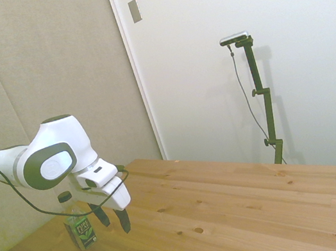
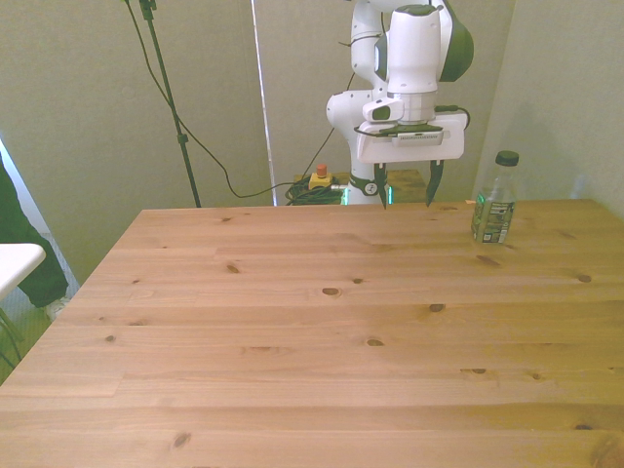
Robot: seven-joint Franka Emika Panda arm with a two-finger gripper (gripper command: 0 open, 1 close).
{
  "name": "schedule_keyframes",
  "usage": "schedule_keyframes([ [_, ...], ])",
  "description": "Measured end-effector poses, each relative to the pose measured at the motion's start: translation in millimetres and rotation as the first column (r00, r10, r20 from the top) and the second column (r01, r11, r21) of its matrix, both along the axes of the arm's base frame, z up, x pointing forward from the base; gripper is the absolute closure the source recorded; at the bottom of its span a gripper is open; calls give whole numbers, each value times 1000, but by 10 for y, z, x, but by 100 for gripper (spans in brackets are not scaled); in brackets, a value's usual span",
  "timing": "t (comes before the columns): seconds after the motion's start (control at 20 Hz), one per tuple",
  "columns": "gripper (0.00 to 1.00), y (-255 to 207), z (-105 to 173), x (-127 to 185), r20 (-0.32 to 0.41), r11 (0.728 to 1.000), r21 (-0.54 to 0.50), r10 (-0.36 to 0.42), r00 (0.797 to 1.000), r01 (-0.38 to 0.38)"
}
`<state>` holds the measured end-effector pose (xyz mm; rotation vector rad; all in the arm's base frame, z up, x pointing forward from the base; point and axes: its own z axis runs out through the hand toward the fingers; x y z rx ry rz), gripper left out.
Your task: Knock down the bottle
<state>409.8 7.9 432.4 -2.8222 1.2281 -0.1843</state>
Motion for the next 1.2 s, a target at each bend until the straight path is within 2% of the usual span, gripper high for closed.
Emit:
schedule_keyframes([
  [0.15, 0, -3, -41, -23, -13, 1000, -4, -2, 1000, 2],
  [0.2, 100, 15, -56, -53, -22, 1000, -9, -1, 1000, 1],
  [0.5, 100, 331, -10, -495, -55, 998, -50, 36, 998, -39],
  [0.75, 100, 943, 173, -801, -14, 997, -54, 57, 998, -58],
  [0.95, 100, 1366, 285, -884, 16, 998, -42, 43, 999, -43],
  [1.2, 100, 1662, 412, -848, 35, 1000, -23, 7, 999, -6],
])
